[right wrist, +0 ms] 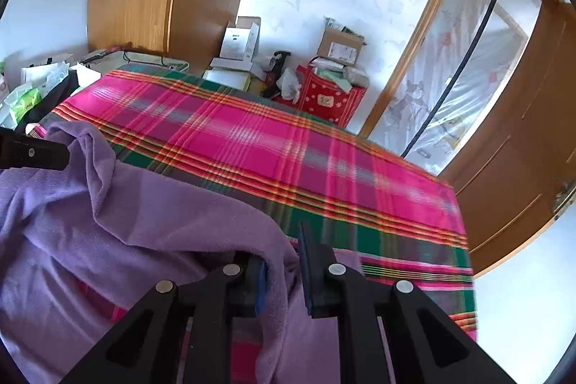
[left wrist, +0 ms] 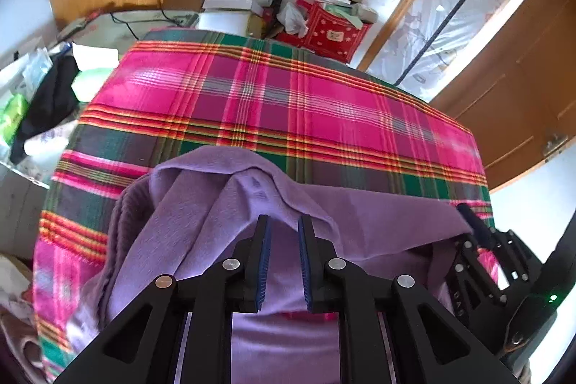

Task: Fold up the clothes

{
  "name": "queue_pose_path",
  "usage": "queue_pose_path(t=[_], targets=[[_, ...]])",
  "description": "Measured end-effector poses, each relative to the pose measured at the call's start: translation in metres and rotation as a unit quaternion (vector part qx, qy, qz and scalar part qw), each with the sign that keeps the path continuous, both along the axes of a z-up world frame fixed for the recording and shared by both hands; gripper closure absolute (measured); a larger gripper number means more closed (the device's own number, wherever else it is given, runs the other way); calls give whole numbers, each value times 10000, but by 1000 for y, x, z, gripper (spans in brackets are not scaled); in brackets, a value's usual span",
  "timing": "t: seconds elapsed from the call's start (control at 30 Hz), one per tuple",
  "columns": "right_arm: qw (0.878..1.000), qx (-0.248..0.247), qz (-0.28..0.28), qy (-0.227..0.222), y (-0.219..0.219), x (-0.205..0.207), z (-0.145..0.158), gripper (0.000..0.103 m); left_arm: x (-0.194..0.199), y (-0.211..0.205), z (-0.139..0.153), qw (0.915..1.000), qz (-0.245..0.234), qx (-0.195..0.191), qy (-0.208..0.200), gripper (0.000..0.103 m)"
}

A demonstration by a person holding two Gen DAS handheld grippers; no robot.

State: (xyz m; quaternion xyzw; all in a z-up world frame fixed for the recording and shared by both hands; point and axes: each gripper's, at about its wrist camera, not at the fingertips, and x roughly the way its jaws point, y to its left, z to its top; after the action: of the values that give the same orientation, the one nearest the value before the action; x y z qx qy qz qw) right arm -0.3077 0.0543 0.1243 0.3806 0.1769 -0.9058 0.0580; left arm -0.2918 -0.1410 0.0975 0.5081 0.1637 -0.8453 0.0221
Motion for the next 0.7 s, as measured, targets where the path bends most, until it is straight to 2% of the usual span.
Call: queue_pose_path(t=[0.07, 0.17, 0.23, 0.3, 0.47, 0.6, 0.7], targets=[[10000, -30, 18, 50, 3, 7, 14, 88, 7, 6, 10, 9998, -74, -175, -65, 87], [9998, -135, 82, 89, 9, 15, 32, 86, 15, 13, 21, 9997, -93, -206, -72, 87], [9998, -36, 171, 52, 9, 20, 34, 85, 23, 20, 26, 9997, -193, -165, -30, 78], [9997, 118, 228, 2, 10, 24, 27, 85, 26, 21, 18, 9994, -272, -171, -125, 78], [9984, -33, 367, -430, 22, 28, 6, 85, 34, 25, -3, 9981, -459, -194, -372, 78], [9986, -112, 344, -379, 43, 35, 13, 85, 40, 28, -20, 9963, -608, -212, -570, 78], [9988, -173, 325, -332, 60, 40, 18, 84, 53, 28, -29, 9960, -690, -123, -547, 78]])
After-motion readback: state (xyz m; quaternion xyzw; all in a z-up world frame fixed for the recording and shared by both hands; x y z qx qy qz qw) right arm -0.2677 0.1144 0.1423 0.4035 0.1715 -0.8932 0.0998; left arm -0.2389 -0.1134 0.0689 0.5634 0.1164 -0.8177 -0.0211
